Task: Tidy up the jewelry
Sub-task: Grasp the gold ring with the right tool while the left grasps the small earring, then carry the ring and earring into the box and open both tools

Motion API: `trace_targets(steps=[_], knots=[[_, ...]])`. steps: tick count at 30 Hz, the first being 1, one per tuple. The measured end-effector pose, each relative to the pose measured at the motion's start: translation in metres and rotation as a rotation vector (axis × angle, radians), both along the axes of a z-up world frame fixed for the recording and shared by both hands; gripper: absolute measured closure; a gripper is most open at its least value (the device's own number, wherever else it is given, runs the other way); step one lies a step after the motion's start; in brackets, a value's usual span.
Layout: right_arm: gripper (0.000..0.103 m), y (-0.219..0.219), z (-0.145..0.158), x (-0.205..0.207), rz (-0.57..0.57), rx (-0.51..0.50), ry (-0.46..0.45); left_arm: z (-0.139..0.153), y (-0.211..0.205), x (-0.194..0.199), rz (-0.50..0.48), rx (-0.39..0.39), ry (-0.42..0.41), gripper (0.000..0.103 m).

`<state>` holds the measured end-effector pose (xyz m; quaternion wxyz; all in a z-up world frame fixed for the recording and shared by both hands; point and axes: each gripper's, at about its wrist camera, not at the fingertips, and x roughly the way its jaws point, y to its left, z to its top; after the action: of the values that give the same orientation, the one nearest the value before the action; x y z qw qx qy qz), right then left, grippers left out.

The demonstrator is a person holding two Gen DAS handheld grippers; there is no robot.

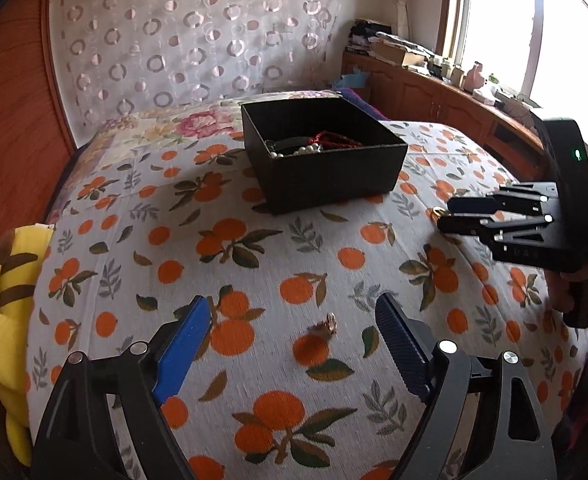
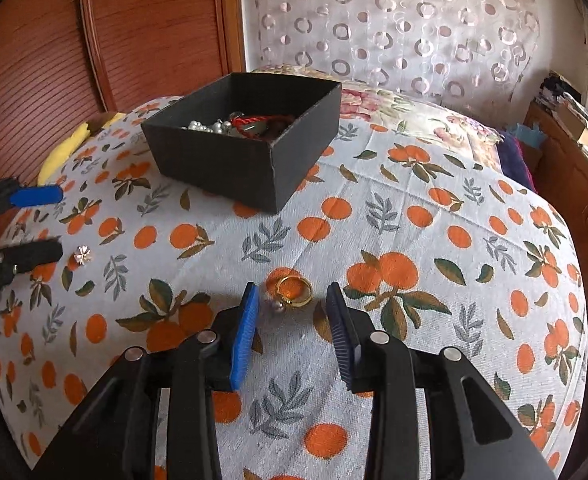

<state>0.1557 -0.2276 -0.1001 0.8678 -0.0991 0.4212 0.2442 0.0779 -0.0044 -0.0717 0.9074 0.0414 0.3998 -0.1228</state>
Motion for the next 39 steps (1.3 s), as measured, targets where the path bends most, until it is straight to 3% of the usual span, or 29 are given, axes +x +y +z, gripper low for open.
trace_targets(steps=[2,6,16,18,20,26,29,31,39], knots=[[0.082,0.001,0.001,0.000,0.007,-0.002,-0.002,-0.002,-0.001,-0.002,0.002,0.001,0.005,0.022],[0.091,0.001,0.002,-0.004,0.013,-0.003,-0.012,-0.006,-0.002,-0.009,0.004,0.008,0.014,0.022],[0.090,-0.005,0.022,-0.026,0.015,0.035,-0.076,-0.011,-0.004,-0.010,-0.001,-0.003,0.035,0.022],[0.090,-0.004,0.026,-0.030,0.019,0.043,-0.087,-0.013,-0.005,-0.008,-0.007,-0.004,0.041,0.035],[0.090,-0.003,0.028,-0.033,0.023,0.052,-0.090,-0.014,-0.008,-0.006,-0.025,-0.005,0.057,0.055],[0.090,0.002,0.027,-0.040,0.040,0.056,-0.084,-0.014,-0.016,-0.002,-0.044,0.002,0.052,0.070],[0.090,0.004,0.027,-0.041,0.048,0.074,-0.072,-0.018,-0.022,0.000,-0.066,0.014,0.065,0.092],[0.090,0.005,0.028,-0.043,0.051,0.079,-0.073,-0.018,-0.024,0.000,-0.071,0.017,0.057,0.097],[0.090,0.016,0.035,-0.044,0.073,0.089,-0.089,-0.005,-0.019,-0.001,-0.050,0.001,0.005,0.097]])
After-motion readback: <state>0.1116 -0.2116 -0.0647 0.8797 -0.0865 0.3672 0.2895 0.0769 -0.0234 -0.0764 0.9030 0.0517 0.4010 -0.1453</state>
